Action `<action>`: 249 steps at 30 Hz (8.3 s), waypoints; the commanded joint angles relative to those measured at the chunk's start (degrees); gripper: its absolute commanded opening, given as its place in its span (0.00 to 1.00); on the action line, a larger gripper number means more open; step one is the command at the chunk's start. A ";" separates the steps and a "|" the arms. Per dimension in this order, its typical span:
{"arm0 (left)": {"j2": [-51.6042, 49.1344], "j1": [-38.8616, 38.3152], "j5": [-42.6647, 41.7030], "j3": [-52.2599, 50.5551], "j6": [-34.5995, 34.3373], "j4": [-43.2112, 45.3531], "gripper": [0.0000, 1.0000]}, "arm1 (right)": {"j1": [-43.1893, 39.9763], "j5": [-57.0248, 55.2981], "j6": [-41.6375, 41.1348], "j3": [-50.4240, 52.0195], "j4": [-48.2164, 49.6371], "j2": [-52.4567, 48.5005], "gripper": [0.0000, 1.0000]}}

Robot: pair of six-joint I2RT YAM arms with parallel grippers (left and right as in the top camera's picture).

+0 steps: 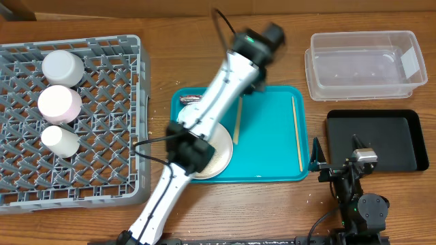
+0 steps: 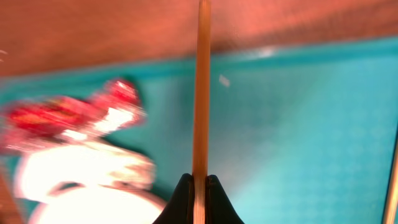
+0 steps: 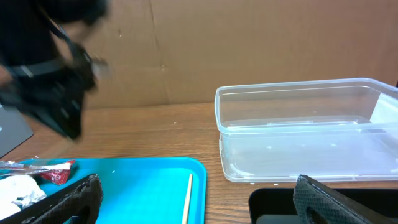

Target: Sort waste into correct bins and load items into the dishwasher

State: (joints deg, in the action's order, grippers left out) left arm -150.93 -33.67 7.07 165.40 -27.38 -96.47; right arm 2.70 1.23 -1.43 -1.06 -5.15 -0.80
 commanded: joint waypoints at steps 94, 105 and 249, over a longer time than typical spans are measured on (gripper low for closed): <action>8.72 3.65 -11.78 -1.77 -10.23 5.14 1.00 | -0.20 -0.28 0.39 0.59 0.33 0.63 1.00; 8.72 -11.96 2.64 -17.40 -22.18 21.75 0.82 | -0.20 -0.28 0.39 0.59 0.33 0.63 1.00; 9.86 22.29 23.69 -8.15 17.11 -0.35 0.04 | -0.20 -0.28 0.39 0.59 0.33 0.63 1.00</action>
State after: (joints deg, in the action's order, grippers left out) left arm -141.23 -14.79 27.77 156.05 -12.97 -96.66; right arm 2.70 1.21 -1.43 -1.06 -5.15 -0.80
